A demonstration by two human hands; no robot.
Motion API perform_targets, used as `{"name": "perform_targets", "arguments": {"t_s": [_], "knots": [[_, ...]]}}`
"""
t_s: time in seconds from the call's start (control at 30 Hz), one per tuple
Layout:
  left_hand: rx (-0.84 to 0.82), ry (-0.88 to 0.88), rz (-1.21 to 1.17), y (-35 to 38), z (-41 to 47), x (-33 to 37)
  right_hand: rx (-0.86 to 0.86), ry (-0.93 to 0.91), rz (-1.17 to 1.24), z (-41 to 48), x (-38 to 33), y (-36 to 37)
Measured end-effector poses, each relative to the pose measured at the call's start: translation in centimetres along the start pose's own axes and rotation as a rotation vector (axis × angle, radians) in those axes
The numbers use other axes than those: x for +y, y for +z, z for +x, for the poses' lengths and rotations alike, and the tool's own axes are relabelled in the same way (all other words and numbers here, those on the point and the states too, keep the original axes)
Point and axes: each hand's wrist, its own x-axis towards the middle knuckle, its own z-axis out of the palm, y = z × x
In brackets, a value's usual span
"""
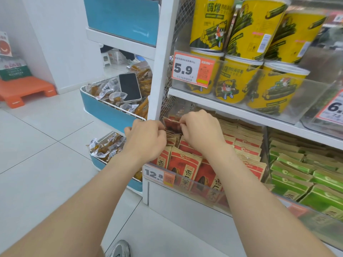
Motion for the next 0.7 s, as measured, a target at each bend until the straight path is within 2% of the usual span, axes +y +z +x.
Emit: {"name": "perform_targets", "arguments": {"t_s": [0.13, 0.27, 0.4, 0.53, 0.6, 0.7], "knots": [[0.06, -0.054, -0.077, -0.3, -0.5, 1.1, 0.253, -0.064, 0.101, -2.2, 0.9, -2.1], [0.135, -0.079, -0.168, -1.0, -1.4, 3.0, 0.607, -0.012, 0.266, -4.3, 2.0, -4.1], [0.175, -0.119, -0.27, -1.5, -2.4, 4.0, 0.818, 0.06, 0.451, -6.8, 3.3, -6.7], [0.198, -0.048, -0.452, -1.7, -4.0, 6.3, 0.878, 0.199, 0.658, -8.9, 3.8, -8.9], [0.208, 0.063, -0.57, -1.4, -4.7, 7.8, 0.871, 0.254, 0.762, -9.8, 3.6, -9.8], [0.122, 0.265, -0.763, -0.8, -6.0, 10.1, 0.851, 0.332, 0.897, -10.7, 3.6, -10.5]]}}
